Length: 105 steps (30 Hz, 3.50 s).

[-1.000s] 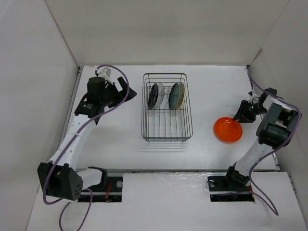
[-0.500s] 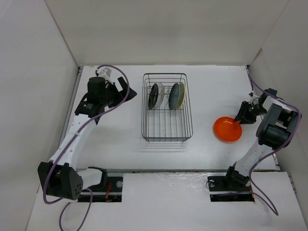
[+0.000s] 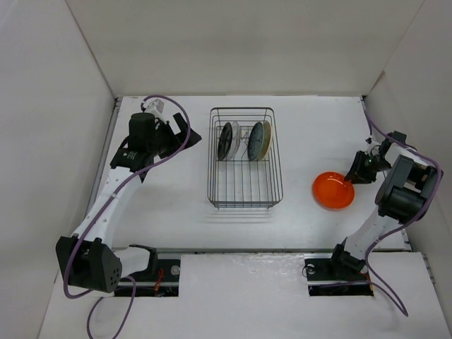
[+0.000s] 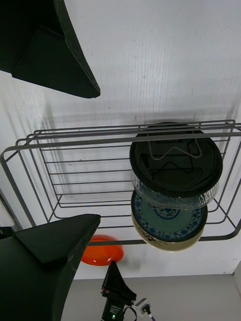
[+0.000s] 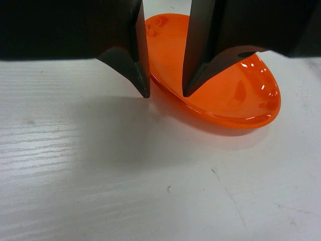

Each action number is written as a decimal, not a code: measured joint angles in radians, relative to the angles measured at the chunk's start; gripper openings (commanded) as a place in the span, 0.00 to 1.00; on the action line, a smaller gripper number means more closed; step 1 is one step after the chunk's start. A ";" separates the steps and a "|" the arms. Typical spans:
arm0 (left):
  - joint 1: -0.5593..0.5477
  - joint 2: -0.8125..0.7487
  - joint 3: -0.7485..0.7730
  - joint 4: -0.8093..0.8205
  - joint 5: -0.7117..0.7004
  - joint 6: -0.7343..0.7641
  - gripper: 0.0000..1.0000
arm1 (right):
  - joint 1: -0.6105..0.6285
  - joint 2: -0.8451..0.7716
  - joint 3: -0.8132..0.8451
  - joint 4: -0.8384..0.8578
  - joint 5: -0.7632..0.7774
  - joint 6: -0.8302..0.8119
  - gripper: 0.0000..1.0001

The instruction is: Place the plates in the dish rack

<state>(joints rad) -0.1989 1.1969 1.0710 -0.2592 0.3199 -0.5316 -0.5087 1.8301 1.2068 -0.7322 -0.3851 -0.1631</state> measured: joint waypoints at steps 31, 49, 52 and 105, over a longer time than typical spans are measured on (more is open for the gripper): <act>0.000 0.000 0.000 -0.001 -0.002 0.000 1.00 | 0.046 0.052 0.059 -0.010 0.034 0.033 0.00; 0.000 0.008 0.000 -0.001 -0.002 0.000 1.00 | 0.079 -0.032 0.079 0.196 0.042 0.394 0.00; 0.000 0.008 0.000 -0.001 -0.003 0.000 1.00 | 0.078 -0.140 0.048 0.264 0.086 0.470 0.00; 0.003 0.019 0.042 -0.083 -0.250 0.000 1.00 | 1.210 -0.277 0.476 -0.064 1.266 0.789 0.00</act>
<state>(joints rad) -0.1955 1.2163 1.1130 -0.3424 0.0700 -0.5312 0.7010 1.5528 1.6825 -0.7967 0.8810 0.6258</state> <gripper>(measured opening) 0.997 0.066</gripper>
